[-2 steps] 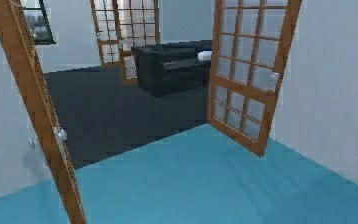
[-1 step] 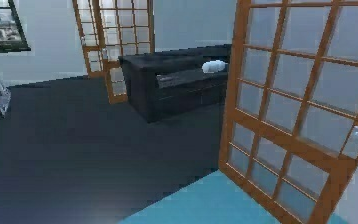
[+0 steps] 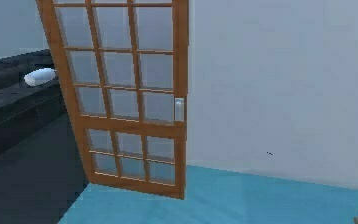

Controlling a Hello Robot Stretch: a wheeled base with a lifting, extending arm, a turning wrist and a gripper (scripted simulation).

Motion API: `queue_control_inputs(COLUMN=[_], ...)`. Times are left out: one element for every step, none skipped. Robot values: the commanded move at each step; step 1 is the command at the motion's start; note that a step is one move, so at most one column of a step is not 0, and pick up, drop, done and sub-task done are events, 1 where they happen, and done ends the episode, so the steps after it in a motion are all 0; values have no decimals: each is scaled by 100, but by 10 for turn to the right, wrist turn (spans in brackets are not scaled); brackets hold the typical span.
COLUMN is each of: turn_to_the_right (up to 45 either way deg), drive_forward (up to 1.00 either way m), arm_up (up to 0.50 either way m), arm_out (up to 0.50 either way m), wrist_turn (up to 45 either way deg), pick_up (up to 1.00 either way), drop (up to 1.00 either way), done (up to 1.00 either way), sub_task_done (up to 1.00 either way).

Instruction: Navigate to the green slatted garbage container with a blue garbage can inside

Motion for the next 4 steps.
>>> queue_control_inputs(turn_to_the_right=[0, -450, -330, 0], drive_forward=[5, 0, 0, 100], arm_up=[0, 0, 0, 0], arm_out=[0, 0, 0, 0], wrist_turn=[0, 0, 0, 0], pick_up=[0, 0, 0, 0], drop=[0, 0, 0, 0], done=[0, 0, 0, 0], sub_task_done=[0, 0, 0, 0])
